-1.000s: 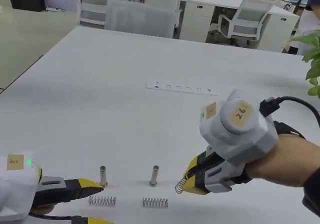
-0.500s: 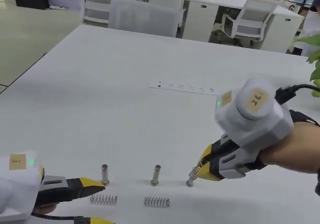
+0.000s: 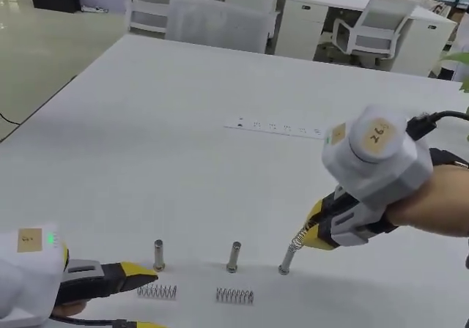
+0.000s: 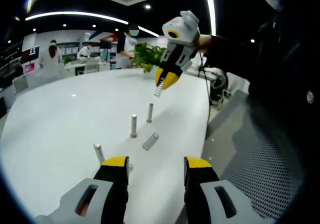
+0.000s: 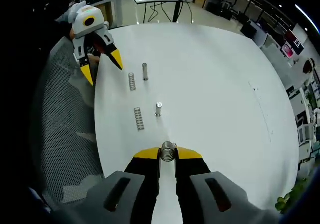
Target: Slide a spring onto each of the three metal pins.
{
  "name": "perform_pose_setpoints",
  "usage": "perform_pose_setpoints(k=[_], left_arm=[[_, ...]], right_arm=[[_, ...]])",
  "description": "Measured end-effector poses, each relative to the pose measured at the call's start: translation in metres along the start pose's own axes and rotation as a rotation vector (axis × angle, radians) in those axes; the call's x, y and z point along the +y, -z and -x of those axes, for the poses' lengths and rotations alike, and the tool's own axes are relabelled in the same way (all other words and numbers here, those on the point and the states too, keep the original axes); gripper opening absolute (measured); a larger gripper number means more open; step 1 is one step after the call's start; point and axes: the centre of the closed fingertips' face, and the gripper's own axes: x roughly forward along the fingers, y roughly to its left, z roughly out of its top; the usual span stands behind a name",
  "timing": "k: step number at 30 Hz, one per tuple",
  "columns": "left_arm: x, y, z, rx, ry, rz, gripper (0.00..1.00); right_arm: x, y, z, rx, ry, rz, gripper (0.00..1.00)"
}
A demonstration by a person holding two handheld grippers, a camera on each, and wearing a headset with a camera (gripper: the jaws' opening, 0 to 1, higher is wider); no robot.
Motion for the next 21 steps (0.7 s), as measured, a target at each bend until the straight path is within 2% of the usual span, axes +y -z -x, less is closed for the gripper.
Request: perform_pose_setpoints(k=[4,21], left_arm=[[0.001,0.0,0.001,-0.003,-0.005,0.005,0.38],[0.002,0.0,0.001,-0.007,-0.012,0.014,0.38]], right_arm=[[-0.003,0.004,-0.004,0.024,-0.003,0.008,0.08],[-0.009,0.009,-0.021,0.07,-0.034,0.016,0.08]])
